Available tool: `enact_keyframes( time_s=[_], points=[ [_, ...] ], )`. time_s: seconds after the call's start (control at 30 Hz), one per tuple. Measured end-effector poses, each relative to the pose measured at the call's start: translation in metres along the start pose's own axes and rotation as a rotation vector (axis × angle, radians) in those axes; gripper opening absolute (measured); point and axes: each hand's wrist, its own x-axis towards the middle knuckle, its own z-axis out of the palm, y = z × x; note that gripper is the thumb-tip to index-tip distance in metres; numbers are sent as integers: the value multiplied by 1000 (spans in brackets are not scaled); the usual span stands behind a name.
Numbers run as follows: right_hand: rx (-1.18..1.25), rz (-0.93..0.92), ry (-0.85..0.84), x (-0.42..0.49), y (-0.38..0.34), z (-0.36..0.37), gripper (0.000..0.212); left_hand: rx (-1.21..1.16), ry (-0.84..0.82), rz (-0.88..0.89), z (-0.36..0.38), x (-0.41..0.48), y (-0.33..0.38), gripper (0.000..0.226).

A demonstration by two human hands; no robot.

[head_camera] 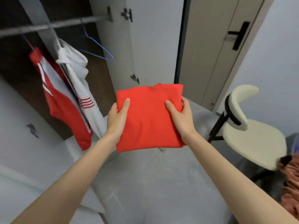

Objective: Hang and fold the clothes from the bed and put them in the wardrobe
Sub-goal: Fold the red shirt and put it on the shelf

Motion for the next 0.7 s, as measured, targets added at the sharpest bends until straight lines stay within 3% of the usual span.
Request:
enact_keyframes(
  time_s=[0.17,0.3,0.47,0.7],
  points=[
    [82,-109,-102,55,-84,74,61,-54,119,143,-54,64,81,36],
    [118,-191,-163,98,-149,119,60,-95,169,243,-83,109,146,19],
    [143,-301,-209,161,-219,164,61,-87,267,333,-104,165,216,42],
    [179,-398,-333,266,-302,219,64,-115,371,439,-110,255,297,38]
  ],
)
